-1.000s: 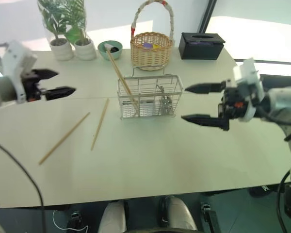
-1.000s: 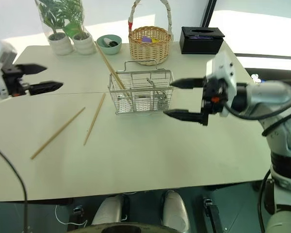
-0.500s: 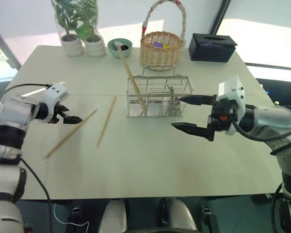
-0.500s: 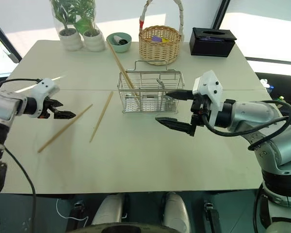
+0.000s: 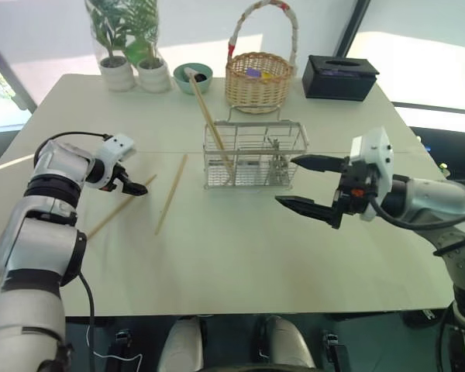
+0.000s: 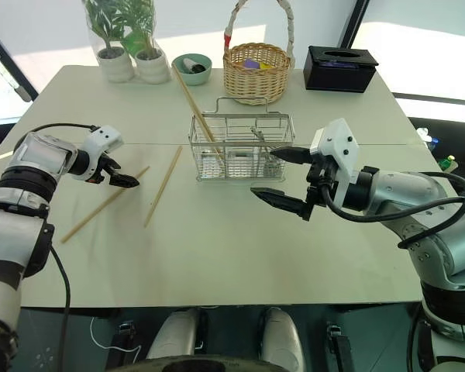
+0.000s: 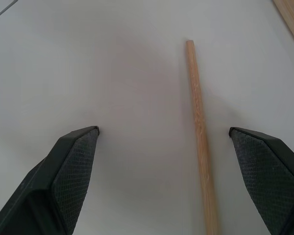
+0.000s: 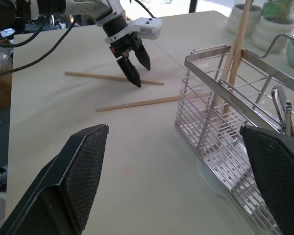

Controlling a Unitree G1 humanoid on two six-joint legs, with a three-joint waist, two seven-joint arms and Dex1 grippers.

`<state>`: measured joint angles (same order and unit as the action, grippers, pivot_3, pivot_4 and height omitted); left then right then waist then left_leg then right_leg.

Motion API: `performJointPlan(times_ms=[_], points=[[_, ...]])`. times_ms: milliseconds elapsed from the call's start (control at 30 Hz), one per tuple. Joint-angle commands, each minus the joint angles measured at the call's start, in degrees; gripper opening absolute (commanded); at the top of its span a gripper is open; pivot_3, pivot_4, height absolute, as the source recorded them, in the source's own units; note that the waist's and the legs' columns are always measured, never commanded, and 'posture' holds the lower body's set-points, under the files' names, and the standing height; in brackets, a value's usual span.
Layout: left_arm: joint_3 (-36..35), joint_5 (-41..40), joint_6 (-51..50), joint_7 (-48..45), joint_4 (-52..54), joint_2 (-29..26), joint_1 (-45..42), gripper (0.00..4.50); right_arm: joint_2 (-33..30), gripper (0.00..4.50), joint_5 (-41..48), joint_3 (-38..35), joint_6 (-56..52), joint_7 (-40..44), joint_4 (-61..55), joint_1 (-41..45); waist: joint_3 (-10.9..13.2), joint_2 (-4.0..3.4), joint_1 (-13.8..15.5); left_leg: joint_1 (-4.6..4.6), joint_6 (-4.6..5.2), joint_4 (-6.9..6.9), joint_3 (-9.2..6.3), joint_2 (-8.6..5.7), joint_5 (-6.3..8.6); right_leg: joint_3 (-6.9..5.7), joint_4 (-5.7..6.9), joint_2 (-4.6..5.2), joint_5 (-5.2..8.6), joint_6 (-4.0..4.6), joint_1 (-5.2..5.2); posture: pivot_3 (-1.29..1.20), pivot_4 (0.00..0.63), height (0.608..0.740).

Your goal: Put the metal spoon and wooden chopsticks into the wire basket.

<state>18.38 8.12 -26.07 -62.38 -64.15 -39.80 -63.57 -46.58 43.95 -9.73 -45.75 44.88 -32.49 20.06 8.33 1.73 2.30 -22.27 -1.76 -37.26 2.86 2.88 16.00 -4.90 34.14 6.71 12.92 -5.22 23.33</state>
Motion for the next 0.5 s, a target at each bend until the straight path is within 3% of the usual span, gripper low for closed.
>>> performJointPlan(times_ms=[33,133,367,500], points=[[0.7,2.3,0.8,-0.9,-2.2,1.4,0.3,4.5,-1.8,4.45,-0.5,-1.1,1.6,1.1,-2.1,-0.8,-0.1,-0.05,0.0,0.0,0.0,0.0,0.0,0.0,0.0,0.0,0.0,0.0,0.0,0.0,-0.01,0.0,0.15,0.717],[0.6,2.9,0.9,-2.0,-2.3,1.9,0.1,3.58,-2.2,4.5,0.0,-1.1,1.6,1.6,-2.1,-1.9,-0.2,-0.14,0.0,0.01,0.0,0.0,0.0,-0.01,0.0,0.0,-0.01,0.01,0.0,0.0,-0.02,0.0,0.15,0.717],[0.5,4.3,1.1,-2.8,-2.1,1.8,-0.3,0.01,-2.0,4.5,0.2,-1.0,2.0,1.5,-1.8,-1.8,-0.2,-0.19,-0.1,0.03,0.0,0.0,-0.01,0.0,0.0,0.0,0.02,0.0,0.0,0.0,-0.01,0.0,0.15,0.717],[0.5,5.2,1.0,-1.7,-2.4,1.7,-0.6,0.01,-2.0,4.5,0.1,-0.8,2.3,1.7,-1.7,-2.0,-0.2,-0.19,-0.1,0.03,0.01,0.01,-0.01,0.0,0.0,0.0,0.01,0.0,0.0,0.0,0.0,0.0,0.15,0.717]])
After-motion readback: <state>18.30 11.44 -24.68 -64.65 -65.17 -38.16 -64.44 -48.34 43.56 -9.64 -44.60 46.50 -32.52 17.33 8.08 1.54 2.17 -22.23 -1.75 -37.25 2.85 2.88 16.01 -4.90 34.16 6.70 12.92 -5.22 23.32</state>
